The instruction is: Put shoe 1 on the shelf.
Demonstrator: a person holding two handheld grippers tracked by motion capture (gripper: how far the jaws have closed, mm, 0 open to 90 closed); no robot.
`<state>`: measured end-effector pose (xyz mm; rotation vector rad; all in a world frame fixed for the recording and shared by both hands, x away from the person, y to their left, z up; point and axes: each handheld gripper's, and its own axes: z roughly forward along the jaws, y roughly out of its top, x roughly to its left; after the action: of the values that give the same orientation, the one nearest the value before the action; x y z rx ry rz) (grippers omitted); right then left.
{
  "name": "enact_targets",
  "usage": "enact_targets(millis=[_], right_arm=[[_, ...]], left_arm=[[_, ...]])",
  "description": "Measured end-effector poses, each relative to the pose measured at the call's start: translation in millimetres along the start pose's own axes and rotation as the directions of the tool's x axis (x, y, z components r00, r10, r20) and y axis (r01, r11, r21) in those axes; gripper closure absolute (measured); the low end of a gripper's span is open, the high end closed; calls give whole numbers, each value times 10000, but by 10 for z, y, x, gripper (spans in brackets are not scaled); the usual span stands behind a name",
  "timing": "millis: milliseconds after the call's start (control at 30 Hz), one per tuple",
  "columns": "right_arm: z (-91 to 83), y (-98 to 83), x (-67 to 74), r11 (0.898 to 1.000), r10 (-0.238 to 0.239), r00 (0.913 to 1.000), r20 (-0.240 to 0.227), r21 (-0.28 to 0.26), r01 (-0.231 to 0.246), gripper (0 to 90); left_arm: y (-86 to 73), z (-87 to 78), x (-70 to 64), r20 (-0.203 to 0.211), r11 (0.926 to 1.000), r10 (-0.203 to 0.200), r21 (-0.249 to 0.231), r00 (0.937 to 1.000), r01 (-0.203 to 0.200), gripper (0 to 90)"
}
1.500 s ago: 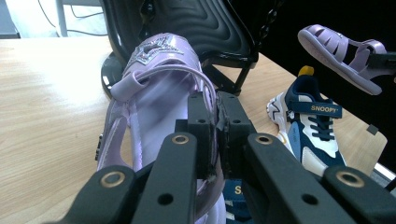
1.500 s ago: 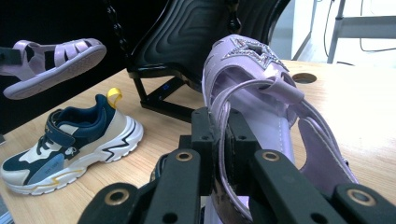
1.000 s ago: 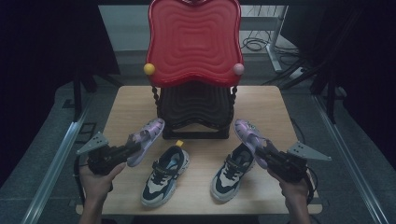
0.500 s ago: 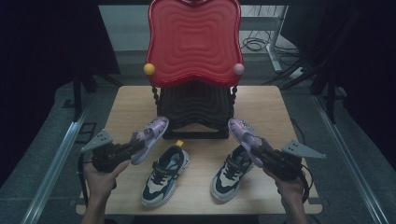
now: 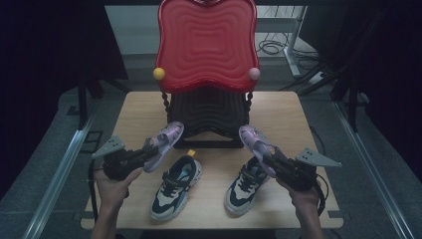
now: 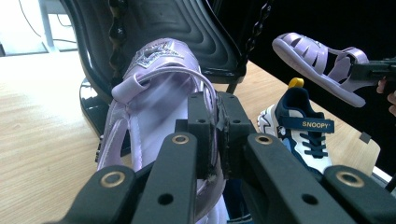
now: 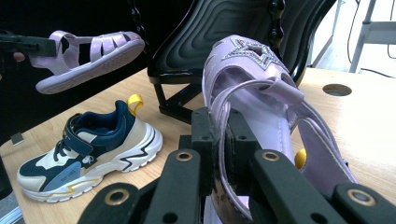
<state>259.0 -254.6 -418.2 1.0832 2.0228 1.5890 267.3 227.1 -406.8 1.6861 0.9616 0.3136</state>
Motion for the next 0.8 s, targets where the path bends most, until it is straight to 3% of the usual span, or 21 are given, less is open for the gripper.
enact_targets(millis=[800], right_arm=[[271, 80, 114, 9998, -193, 9993, -324, 88, 196, 850]], left_arm=[[107, 167, -19, 146, 9998, 69, -165, 9999, -67, 855]])
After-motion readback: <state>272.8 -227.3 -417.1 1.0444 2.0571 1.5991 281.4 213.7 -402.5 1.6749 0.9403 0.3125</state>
